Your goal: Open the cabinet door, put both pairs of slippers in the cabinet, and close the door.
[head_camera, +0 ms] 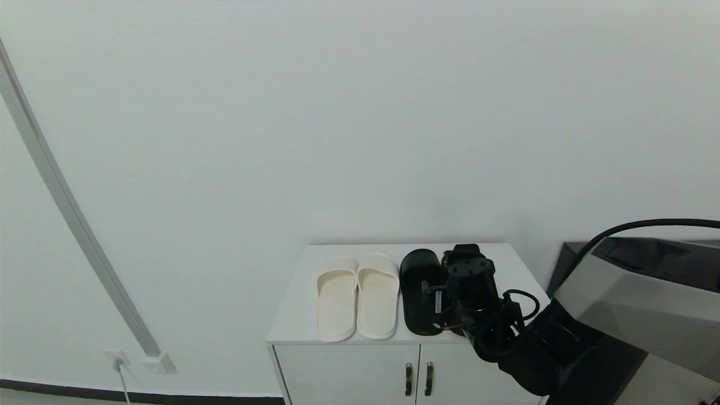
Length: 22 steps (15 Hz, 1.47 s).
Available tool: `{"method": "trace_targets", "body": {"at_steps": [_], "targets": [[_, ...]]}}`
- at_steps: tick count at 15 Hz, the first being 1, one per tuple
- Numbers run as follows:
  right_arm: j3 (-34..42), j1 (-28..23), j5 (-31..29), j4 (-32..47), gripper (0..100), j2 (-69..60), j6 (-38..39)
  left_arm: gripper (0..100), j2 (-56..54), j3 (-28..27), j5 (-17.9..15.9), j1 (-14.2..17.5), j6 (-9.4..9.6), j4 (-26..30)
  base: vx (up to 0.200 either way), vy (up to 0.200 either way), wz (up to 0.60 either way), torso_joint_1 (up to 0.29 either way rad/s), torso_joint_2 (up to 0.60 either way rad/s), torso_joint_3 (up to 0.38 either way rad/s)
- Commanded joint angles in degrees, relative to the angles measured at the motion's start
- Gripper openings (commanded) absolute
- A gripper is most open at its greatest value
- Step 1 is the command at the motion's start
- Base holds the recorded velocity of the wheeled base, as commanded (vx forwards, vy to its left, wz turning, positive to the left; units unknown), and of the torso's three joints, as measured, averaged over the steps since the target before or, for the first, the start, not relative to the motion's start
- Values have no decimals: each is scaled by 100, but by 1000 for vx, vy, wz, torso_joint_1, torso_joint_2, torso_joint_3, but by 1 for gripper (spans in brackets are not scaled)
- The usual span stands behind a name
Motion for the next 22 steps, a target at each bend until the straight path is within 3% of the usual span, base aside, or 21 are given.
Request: {"method": "trace_targets", "body": {"at_steps": [1,11,12,22], "targets": [[-317,-108,8,-4,100,337,-80,0,-1,0,4,1,-2,4,0,0,0,0,0,0],[-1416,-416,26,14,100,1155,-545,0,-1,0,13,1,-28,-5,0,0,0,0,0,0],[-1460,-424,35,22,0,1172,-545,0,-1,0,13,1,-28,4,0,0,0,0,0,0],[-1346,-451,114,-4,0,847,-519,0,8,0,22,1,-28,4,0,0,0,0,0,0]]}}
